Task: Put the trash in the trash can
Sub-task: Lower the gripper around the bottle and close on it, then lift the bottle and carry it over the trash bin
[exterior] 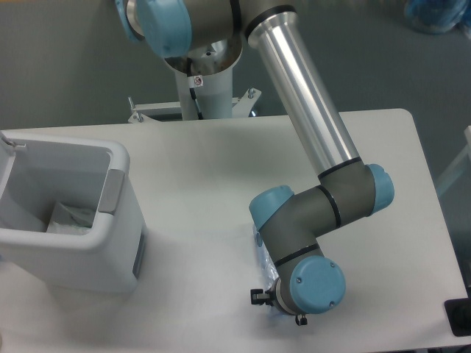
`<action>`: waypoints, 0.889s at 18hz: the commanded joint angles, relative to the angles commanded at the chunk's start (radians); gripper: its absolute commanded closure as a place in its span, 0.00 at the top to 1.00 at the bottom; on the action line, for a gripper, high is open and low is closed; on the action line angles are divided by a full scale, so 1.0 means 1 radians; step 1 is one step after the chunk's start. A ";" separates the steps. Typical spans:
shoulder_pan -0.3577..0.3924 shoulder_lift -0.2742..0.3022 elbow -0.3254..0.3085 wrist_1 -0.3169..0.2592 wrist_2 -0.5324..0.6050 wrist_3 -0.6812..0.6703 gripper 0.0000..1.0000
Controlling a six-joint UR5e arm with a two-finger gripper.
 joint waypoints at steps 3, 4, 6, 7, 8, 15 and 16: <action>0.003 0.066 -0.005 0.057 -0.029 0.002 0.36; 0.006 0.089 -0.006 0.080 -0.055 0.003 0.36; 0.011 0.150 -0.006 0.110 -0.110 0.003 0.36; 0.012 0.175 -0.006 0.112 -0.136 0.008 0.36; 0.015 0.198 -0.006 0.118 -0.170 0.014 0.36; 0.074 0.347 -0.008 0.213 -0.559 0.011 0.36; 0.080 0.362 -0.011 0.215 -0.616 0.011 0.36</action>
